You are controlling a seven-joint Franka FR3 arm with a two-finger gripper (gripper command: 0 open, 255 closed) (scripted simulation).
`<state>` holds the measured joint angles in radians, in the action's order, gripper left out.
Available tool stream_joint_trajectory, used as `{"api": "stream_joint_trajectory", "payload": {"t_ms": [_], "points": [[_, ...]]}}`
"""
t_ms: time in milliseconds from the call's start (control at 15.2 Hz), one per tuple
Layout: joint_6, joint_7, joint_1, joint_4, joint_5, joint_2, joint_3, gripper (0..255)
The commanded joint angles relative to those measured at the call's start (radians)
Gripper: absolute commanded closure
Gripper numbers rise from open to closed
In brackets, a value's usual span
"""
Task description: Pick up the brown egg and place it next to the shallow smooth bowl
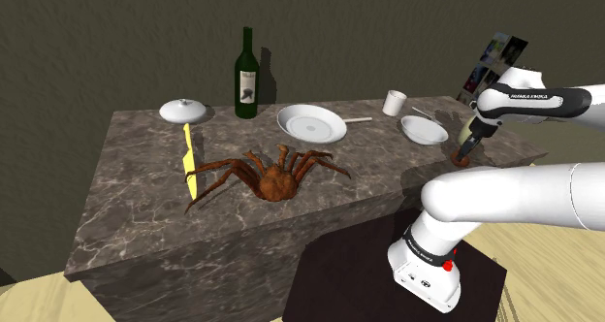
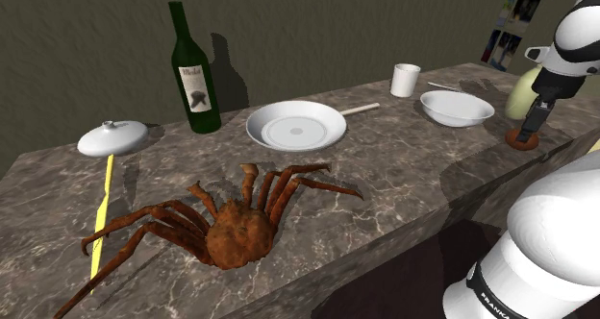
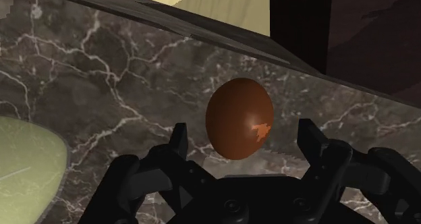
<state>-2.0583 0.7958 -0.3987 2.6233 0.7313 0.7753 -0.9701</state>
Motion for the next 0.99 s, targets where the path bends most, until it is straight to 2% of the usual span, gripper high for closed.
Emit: {"api": "stream_joint_trajectory", "payload": {"t_ms": [0, 132, 396, 924], "points": [[0.000, 0.000, 0.000, 0.000, 0.000, 0.000, 0.000, 0], [0.000, 0.000, 0.000, 0.000, 0.000, 0.000, 0.000, 0], [0.140, 0.014, -0.017, -0.070, -0.061, 0.059, 0.101, 0], [0.140, 0.014, -0.017, -0.070, -0.062, 0.059, 0.101, 0]]}}
